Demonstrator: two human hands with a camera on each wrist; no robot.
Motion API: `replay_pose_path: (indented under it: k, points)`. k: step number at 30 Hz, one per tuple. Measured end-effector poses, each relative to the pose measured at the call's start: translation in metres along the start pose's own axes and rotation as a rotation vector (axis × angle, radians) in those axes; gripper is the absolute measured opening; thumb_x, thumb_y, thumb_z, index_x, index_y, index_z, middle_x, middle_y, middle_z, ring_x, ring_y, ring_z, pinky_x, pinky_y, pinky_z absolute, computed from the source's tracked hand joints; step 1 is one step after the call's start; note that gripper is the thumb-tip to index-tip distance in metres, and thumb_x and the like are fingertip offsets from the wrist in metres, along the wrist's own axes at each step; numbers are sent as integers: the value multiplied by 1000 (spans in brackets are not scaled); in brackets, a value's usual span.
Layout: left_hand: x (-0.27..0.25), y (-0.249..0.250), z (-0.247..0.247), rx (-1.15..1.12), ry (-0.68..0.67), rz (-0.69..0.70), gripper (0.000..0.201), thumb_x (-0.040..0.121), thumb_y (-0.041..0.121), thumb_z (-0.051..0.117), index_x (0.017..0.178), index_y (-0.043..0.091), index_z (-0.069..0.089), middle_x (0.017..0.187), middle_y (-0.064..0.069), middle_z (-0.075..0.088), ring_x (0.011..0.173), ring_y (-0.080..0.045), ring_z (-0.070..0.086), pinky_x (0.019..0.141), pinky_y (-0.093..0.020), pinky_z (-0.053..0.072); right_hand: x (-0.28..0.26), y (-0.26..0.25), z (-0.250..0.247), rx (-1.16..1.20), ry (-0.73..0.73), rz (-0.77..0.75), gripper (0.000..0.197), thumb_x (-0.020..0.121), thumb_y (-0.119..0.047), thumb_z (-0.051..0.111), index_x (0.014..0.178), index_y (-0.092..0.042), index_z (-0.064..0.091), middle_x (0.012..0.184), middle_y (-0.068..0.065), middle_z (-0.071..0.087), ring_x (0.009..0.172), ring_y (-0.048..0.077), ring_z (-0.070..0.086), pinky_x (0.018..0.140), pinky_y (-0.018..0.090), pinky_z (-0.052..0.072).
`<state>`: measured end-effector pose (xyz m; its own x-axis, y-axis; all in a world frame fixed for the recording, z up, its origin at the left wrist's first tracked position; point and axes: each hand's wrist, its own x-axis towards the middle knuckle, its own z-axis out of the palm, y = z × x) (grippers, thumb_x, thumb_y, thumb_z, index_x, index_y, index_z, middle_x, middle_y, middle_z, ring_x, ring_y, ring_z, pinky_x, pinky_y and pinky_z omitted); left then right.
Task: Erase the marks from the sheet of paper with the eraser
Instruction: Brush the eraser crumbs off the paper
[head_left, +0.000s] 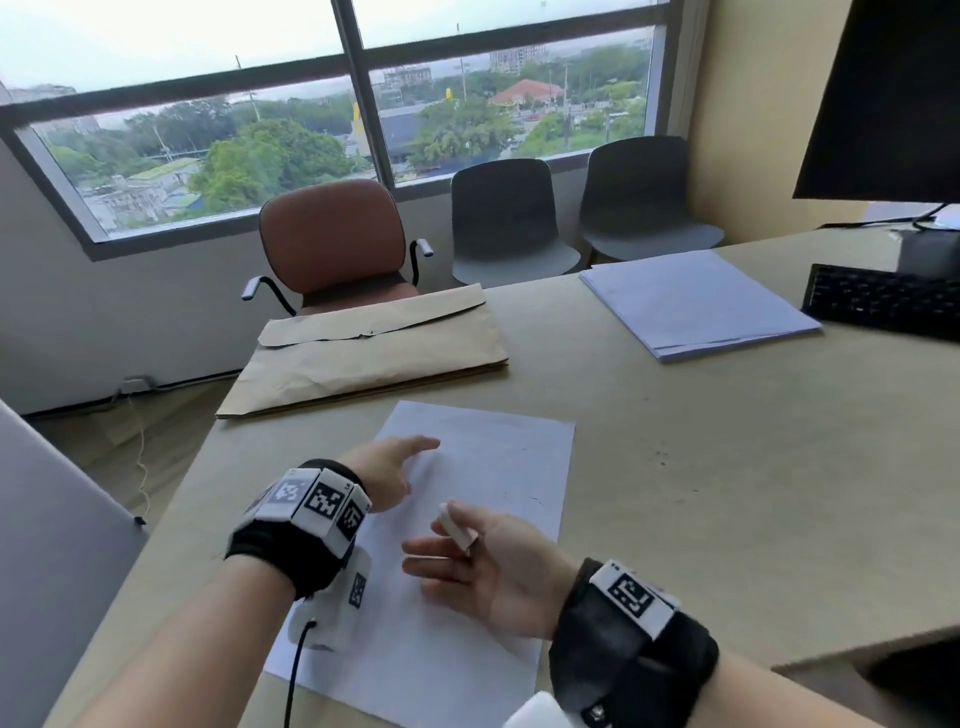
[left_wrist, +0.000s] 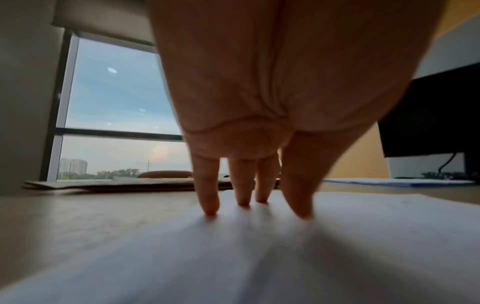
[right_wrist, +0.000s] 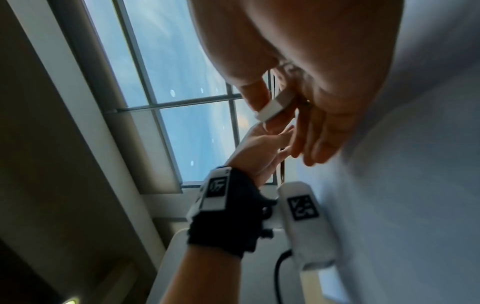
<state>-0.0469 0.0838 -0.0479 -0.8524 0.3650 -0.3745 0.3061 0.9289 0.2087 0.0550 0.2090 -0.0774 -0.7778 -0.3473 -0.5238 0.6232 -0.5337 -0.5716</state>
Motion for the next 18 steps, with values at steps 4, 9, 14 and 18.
replay_pose_path:
  k: [4, 9, 14, 18]
  points:
    - [-2, -7, 0, 14, -56, 21, 74, 91, 8, 56, 149, 31, 17, 155, 5, 22, 140, -14, 27, 107, -19, 22, 9, -30, -25, 217, 331, -280, 28, 94, -15, 40, 65, -13, 43, 75, 9, 55, 65, 21, 57, 51, 23, 47]
    - [1, -11, 0, 7, -76, 4, 78, 91, 8, 57, 149, 35, 13, 151, 4, 30, 138, -15, 32, 106, -22, 26, 1, -62, -44, 226, 789, -743, 26, 94, -22, 42, 68, -21, 45, 71, -4, 47, 65, 11, 45, 61, 21, 34]
    - [-1, -12, -1, 12, -112, -11, 81, 91, -3, 42, 149, 38, 2, 153, 3, 27, 137, -14, 33, 99, -16, 29, 14, -22, 16, 115, 148, -266, 27, 95, -23, 42, 70, -14, 50, 69, 2, 53, 56, 12, 54, 59, 21, 41]
    - [-5, -15, -5, -5, -138, -6, 83, 88, -8, 35, 149, 36, -2, 155, 6, 21, 139, -11, 28, 98, -12, 24, 40, -19, 22, -8, 97, -168, 29, 94, -24, 43, 67, -14, 49, 63, 1, 46, 48, 11, 45, 46, 18, 37]
